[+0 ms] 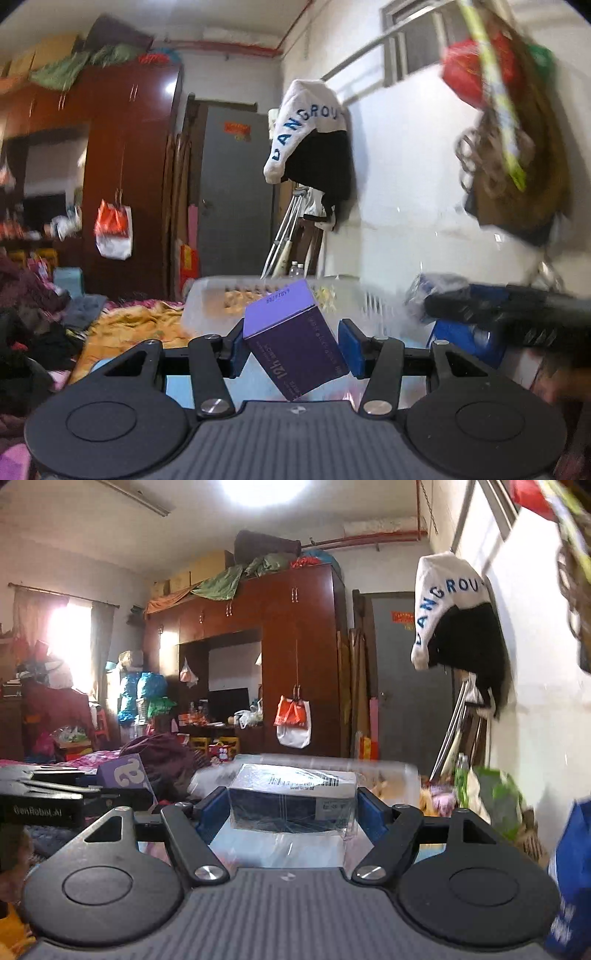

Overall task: Organize objects
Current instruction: 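Lift both boxes over the white basket and open both tools to release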

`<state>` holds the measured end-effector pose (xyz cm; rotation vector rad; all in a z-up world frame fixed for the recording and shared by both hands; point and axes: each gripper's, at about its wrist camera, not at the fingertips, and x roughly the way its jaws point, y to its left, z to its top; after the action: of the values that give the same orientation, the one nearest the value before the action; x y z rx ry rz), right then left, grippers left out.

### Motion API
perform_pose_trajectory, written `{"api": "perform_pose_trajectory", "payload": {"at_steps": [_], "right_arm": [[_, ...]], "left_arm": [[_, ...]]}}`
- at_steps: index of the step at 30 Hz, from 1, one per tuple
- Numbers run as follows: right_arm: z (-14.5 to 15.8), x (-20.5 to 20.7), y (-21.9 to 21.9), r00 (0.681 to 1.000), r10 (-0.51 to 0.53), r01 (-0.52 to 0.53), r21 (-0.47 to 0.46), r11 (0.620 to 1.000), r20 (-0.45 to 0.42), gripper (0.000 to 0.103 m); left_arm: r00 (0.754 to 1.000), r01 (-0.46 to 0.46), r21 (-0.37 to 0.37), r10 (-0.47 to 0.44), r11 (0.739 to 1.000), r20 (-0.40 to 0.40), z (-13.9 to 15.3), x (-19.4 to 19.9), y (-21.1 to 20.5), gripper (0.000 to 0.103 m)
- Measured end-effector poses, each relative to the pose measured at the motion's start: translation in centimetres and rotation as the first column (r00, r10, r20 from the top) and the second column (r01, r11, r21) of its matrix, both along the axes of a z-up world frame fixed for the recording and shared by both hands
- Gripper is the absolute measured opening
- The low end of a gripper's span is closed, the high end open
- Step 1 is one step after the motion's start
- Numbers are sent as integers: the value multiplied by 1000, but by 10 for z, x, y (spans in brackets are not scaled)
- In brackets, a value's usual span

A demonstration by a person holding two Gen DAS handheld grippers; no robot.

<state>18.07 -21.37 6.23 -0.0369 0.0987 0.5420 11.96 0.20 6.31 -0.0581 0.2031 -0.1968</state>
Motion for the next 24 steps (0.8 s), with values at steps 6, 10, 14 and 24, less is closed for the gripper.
{"api": "perform_pose_trajectory", "payload": {"at_steps": [6, 10, 14, 24], "right_arm": [[9, 73, 21, 995, -24, 20, -38, 999, -102, 75], [6, 76, 31, 995, -26, 18, -89, 996, -94, 75], [4, 73, 36, 996, -12, 2, -117, 993, -86, 75], [4, 48, 30, 999, -45, 43, -123, 991, -8, 103]], "left_arm": [[991, -45, -12, 43, 999, -125, 27, 85, -4, 55], [981, -68, 31, 73, 997, -178, 19, 113, -9, 55], [974, -96, 56, 105, 994, -200, 11, 126, -11, 55], [981, -151, 19, 152, 988, -117, 6, 116, 4, 86]]}}
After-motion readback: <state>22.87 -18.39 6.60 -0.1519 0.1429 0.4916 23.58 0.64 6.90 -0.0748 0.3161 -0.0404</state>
